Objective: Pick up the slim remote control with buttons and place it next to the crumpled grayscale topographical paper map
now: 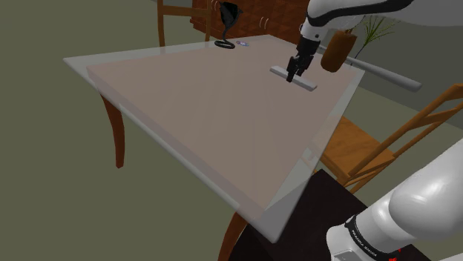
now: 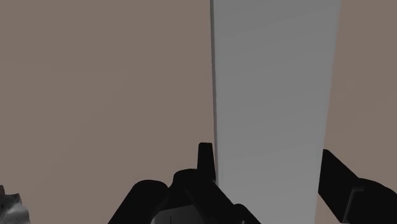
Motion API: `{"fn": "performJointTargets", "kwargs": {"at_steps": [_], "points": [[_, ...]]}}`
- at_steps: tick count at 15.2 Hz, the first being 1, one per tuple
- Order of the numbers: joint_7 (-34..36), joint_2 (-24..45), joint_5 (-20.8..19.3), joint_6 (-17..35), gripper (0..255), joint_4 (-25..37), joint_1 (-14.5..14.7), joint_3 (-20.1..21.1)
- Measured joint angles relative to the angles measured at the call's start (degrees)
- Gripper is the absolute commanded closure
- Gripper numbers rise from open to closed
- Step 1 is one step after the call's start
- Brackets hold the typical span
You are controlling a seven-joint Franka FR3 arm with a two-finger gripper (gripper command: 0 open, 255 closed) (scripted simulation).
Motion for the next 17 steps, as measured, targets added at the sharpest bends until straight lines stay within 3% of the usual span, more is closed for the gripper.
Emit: {"fn": "performJointTargets", "kwargs": {"at_steps": [3,10,17], "points": [[-2.1,6.7,1.1,-1.3,255,7.9,-1.1,-0.8],[-5.9,25.8,4.3,-9.4,255,35.0,-4.6,-1.5],[-6.0,27.1,4.5,-4.9,255,31.7,-4.5,-1.4]]}}
